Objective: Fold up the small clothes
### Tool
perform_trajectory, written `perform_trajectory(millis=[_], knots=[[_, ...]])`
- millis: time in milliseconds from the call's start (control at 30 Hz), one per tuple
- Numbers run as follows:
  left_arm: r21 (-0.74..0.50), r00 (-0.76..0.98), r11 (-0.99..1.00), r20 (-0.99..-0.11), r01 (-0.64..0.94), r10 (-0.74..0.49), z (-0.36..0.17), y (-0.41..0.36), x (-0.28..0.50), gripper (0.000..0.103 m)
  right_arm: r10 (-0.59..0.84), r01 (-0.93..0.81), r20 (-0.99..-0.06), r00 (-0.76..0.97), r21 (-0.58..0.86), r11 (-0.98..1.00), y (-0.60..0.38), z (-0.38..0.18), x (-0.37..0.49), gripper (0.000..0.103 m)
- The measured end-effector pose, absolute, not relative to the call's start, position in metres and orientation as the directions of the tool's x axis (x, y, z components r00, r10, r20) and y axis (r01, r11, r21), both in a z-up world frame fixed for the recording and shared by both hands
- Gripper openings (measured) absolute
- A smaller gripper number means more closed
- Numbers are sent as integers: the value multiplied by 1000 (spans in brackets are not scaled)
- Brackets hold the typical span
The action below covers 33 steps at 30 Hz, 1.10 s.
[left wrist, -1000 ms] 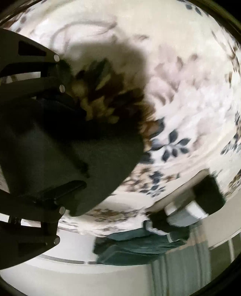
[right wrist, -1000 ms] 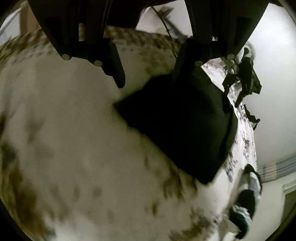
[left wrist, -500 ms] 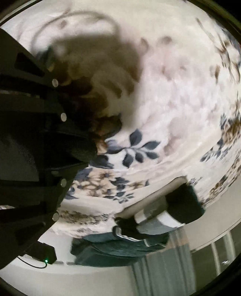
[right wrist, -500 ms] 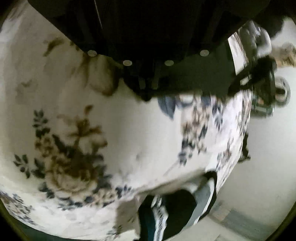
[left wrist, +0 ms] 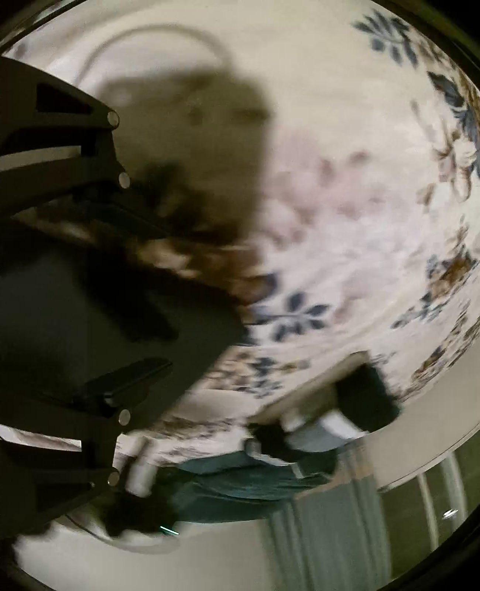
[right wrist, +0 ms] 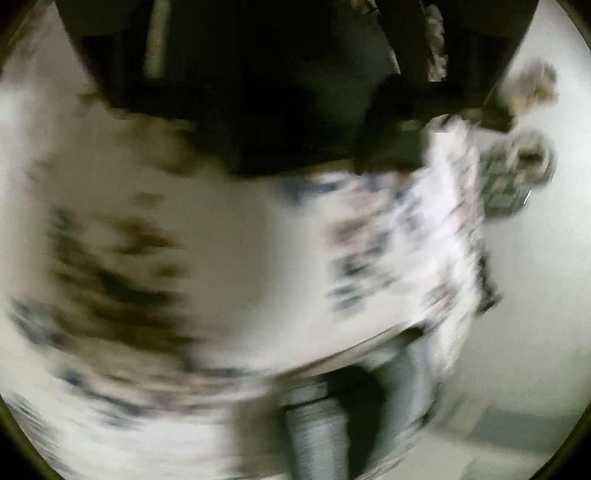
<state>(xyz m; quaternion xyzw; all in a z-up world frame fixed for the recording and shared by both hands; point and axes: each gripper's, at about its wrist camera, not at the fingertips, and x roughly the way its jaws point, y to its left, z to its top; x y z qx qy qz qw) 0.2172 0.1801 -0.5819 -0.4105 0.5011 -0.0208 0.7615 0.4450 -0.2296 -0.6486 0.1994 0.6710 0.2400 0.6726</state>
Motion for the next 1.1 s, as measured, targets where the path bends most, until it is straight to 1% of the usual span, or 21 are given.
perform_trajectory(millis=[133,167,200,233,267,300,400,500,533,567,600,633,667,700,733,767,800,833,933,1033,1100], knots=[[-609,481,705,-770,-363,-418,-597,153,213,62,627,-192,-723,-291,686,701,-111,-665,445,72],[-592,489,724,-777,-354,-397,-598,147,214,42,605,-231,-724,-332,684,692,-81,-674,444,72],[-586,490,733,-779,-346,-391,-599,143,216,30,555,-299,-753,-353,653,696,-50,-683,442,72],[-578,480,739,-786,-346,-390,-600,138,219,26,498,-366,-786,-366,614,699,-22,-693,441,67],[-571,482,742,-790,-351,-380,-600,137,219,24,473,-407,-792,-386,606,683,-1,-701,440,54],[-570,487,743,-789,-351,-375,-599,136,218,22,457,-441,-792,-404,607,661,14,-705,439,6],[-595,496,718,-775,-361,-393,-602,142,210,17,404,-483,-823,-400,564,670,34,-710,439,4],[-612,502,704,-763,-361,-407,-604,145,201,17,441,-401,-835,-330,547,735,25,-716,461,3],[-611,492,704,-767,-362,-413,-605,145,201,17,438,-381,-837,-329,542,749,22,-720,465,0],[-617,484,698,-766,-363,-424,-606,146,201,17,422,-387,-857,-295,511,767,18,-721,470,0],[-624,479,689,-763,-369,-434,-606,148,201,18,430,-374,-854,-294,517,770,15,-721,472,0],[-633,467,675,-761,-380,-451,-606,151,204,19,458,-330,-828,-322,552,766,12,-722,477,0],[-633,452,668,-764,-391,-460,-606,153,207,24,494,-273,-788,-367,599,752,1,-719,482,0],[-627,437,666,-772,-405,-461,-604,157,212,25,522,-243,-760,-387,630,737,-12,-710,485,1],[-629,443,667,-770,-400,-459,-601,159,216,26,539,-248,-756,-371,640,728,-30,-696,486,14],[-630,456,671,-766,-390,-454,-597,162,222,33,536,-259,-771,-343,626,735,-44,-684,484,27],[-629,461,677,-765,-383,-450,-595,164,228,40,526,-264,-801,-286,594,760,-71,-669,481,61],[-625,465,684,-766,-376,-444,-594,167,237,52,522,-248,-823,-225,567,786,-103,-654,478,74],[-631,466,693,-758,-348,-456,-599,172,266,53,504,-144,-853,-138,521,842,-185,-637,462,74],[-622,429,705,-771,-342,-471,-613,169,292,52,468,-26,-878,-98,472,881,-268,-644,436,74],[-623,451,707,-765,-335,-460,-611,168,297,50,464,-45,-880,-105,470,881,-294,-656,422,74]])
